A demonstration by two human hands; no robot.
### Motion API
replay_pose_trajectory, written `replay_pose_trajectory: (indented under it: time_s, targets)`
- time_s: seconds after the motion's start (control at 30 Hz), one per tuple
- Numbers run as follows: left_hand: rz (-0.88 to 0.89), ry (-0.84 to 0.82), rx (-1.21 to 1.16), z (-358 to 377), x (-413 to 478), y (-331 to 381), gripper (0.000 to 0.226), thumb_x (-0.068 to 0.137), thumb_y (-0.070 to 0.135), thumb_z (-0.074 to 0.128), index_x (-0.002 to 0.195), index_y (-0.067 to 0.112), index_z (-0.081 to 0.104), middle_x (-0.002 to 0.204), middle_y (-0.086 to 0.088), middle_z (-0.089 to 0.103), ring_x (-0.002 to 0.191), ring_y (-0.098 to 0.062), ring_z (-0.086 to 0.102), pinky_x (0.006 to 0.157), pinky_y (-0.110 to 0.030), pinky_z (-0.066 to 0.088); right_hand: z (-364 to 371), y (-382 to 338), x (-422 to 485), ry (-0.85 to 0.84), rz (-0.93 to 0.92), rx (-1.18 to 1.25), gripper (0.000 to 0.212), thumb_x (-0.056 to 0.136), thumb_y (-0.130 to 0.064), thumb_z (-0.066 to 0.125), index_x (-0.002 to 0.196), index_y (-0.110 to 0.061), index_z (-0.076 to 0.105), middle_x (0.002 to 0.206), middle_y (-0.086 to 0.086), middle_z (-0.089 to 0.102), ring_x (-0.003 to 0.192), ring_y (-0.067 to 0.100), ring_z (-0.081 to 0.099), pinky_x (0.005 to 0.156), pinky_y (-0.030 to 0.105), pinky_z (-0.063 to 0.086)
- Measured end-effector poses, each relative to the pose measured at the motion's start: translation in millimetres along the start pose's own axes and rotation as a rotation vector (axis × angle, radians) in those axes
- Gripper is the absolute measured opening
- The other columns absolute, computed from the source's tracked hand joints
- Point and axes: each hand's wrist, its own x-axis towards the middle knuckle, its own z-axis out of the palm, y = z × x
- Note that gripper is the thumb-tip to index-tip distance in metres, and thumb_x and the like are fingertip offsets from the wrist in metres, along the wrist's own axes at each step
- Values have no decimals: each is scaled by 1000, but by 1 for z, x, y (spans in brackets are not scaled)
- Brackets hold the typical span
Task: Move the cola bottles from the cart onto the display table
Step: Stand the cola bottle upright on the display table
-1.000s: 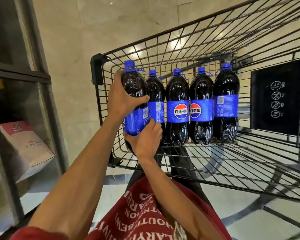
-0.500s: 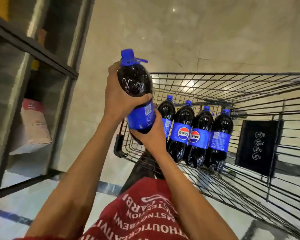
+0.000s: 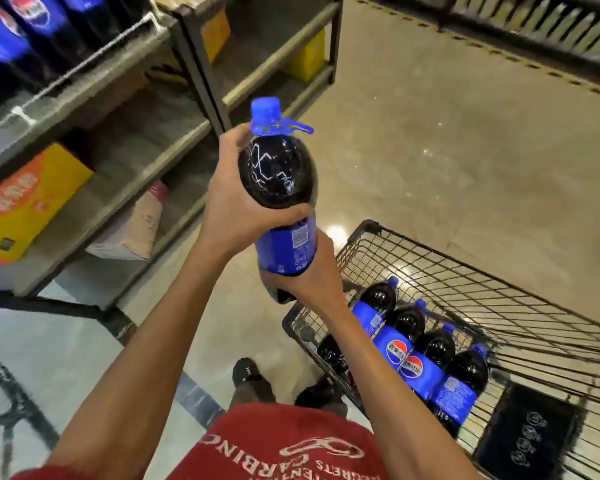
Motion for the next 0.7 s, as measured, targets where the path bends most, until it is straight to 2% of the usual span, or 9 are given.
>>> replay_pose_trajectory:
  time_s: [0.07, 0.13, 0.17, 0.23, 0.3, 0.37, 0.5, 0.6, 0.7]
  targets:
    - [-13, 41, -8, -36, -4, 0, 101, 54, 19, 96, 135, 26, 35, 132, 10, 54, 121, -5, 58, 101, -29, 51, 26, -15, 3, -49, -34, -25, 103, 44, -72, 91, 127, -26, 51, 117, 1, 64, 100, 13, 69, 73, 33, 63]
    - [-29, 81, -30, -73, -11, -2, 102, 54, 22, 96, 136, 27, 35, 134, 9, 54, 123, -7, 57, 103, -36, 52, 52, -32, -1, -80, -53, -32, 99, 46, -67, 93, 126, -25, 53, 115, 2, 65, 98, 15, 70, 72, 35, 63]
    - [-35, 104, -39, -91, -14, -2, 102, 55, 20, 96, 136, 27, 35, 132, 11, 54, 123, -6, 57, 102, -35, 52, 66, -41, -3, -92, -75, -29, 92, 48, -61, 95, 122, -24, 55, 111, 2, 67, 94, 15, 71, 70, 36, 63]
    - [-47, 142, -48, -124, -21, -5, 101, 57, 10, 96, 136, 24, 35, 127, 19, 54, 120, 0, 58, 97, -22, 51, 92, -57, -7, -124, -105, -29, 83, 50, -55, 95, 117, -22, 57, 104, 1, 70, 88, 15, 72, 67, 38, 62]
    - [-49, 175, -46, -155, -28, -9, 101, 59, 5, 95, 137, 22, 35, 125, 23, 53, 117, 4, 58, 92, -15, 49, 119, -72, -11, -153, -127, -41, 95, 47, -66, 92, 122, -21, 55, 109, 1, 69, 91, 14, 72, 68, 36, 62]
    - [-48, 231, -34, -187, -38, -14, 104, 58, 9, 97, 141, 21, 35, 126, 24, 54, 118, 3, 57, 94, -18, 50, 145, -84, -15, -188, -156, -51, 105, 43, -73, 90, 126, -21, 53, 113, 0, 67, 93, 12, 71, 69, 36, 62]
    - [-56, 349, -22, -244, -59, -25, 105, 58, 11, 97, 141, 26, 35, 125, 29, 53, 119, 6, 55, 93, -11, 45, 190, -112, -26, -252, -221, -54, 96, 46, -52, 97, 126, -25, 52, 115, -8, 68, 96, 6, 70, 73, 31, 62]
    - [-42, 441, 12, -279, -75, -33, 103, 57, 13, 97, 138, 31, 35, 122, 41, 50, 121, 9, 52, 93, -7, 41, 225, -127, -27, -336, -258, -94, 108, 44, -66, 94, 130, -18, 52, 117, 0, 68, 98, 13, 71, 72, 37, 62]
    - [-39, 523, 15, -311, -90, -39, 105, 56, 14, 98, 140, 27, 36, 132, 26, 51, 125, 5, 51, 99, -10, 41, 257, -140, -29, -410, -282, -107, 111, 43, -66, 95, 132, -18, 51, 120, 1, 66, 101, 14, 70, 74, 36, 63]
